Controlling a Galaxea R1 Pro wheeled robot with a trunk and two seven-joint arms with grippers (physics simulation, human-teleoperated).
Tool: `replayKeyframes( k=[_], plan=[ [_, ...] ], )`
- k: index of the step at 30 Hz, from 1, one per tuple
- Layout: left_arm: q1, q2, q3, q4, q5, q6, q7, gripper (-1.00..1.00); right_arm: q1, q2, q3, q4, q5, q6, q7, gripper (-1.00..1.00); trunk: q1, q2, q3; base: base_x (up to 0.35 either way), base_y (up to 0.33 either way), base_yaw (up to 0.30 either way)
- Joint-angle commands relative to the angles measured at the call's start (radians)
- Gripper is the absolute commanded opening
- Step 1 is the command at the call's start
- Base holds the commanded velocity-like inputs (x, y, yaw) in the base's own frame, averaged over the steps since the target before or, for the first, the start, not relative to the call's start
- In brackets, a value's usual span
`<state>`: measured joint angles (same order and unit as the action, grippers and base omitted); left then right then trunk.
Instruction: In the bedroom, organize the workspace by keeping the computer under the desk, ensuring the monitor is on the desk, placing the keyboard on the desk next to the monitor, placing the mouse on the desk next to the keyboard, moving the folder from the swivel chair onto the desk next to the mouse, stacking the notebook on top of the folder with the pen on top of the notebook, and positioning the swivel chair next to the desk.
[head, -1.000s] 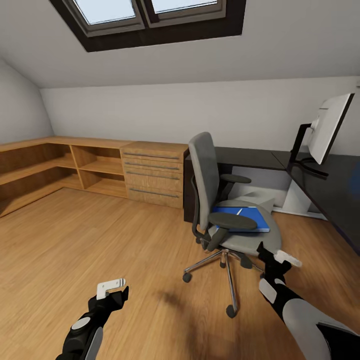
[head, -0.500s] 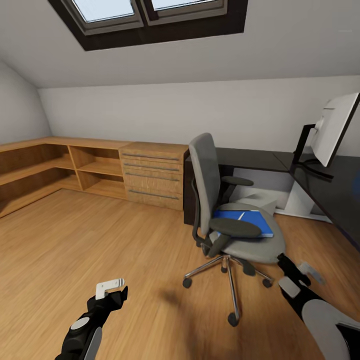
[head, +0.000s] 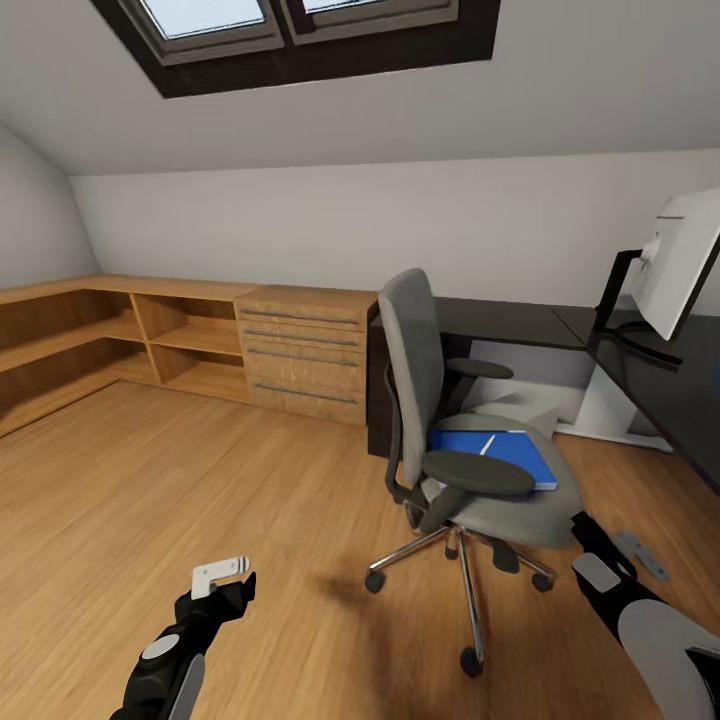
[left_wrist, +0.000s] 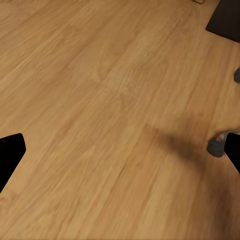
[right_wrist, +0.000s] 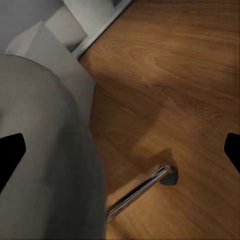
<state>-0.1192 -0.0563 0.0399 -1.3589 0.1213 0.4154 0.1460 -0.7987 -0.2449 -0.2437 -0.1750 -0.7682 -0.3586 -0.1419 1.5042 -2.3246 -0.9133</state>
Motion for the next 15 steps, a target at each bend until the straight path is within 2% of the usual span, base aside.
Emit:
replayKeyframes(
  k=[1,6,10,14,15],
  plan=[
    [0.0,0.0,0.001,-0.002,0.011,0.004,0.006,1.0,0.0,-0.01,0.007,0.0,-0.055,-0.003,-0.002,1.0,0.0,0.0,-0.001,0.17,-0.091,0.0],
    [0.0,0.0,0.001,-0.002,0.011,0.003,0.006,1.0,0.0,-0.03,0.007,0.001,-0.102,-0.003,-0.003,1.0,0.0,0.0,-0.001,0.106,-0.062,0.0],
    [0.0,0.0,0.001,-0.002,0.011,0.004,0.006,1.0,0.0,-0.043,0.007,0.001,-0.109,-0.003,-0.004,1.0,0.0,0.0,-0.001,0.095,-0.007,0.0],
    [0.0,0.0,0.001,-0.002,0.011,0.003,0.006,1.0,0.0,-0.046,0.007,0.001,-0.113,-0.002,-0.004,1.0,0.0,0.0,-0.001,0.23,-0.003,0.0],
    [0.0,0.0,0.001,-0.001,0.011,0.003,0.006,1.0,0.0,-0.05,0.007,0.002,-0.127,0.008,-0.004,1.0,0.0,0.0,-0.001,0.278,0.0,0.0]
  ],
)
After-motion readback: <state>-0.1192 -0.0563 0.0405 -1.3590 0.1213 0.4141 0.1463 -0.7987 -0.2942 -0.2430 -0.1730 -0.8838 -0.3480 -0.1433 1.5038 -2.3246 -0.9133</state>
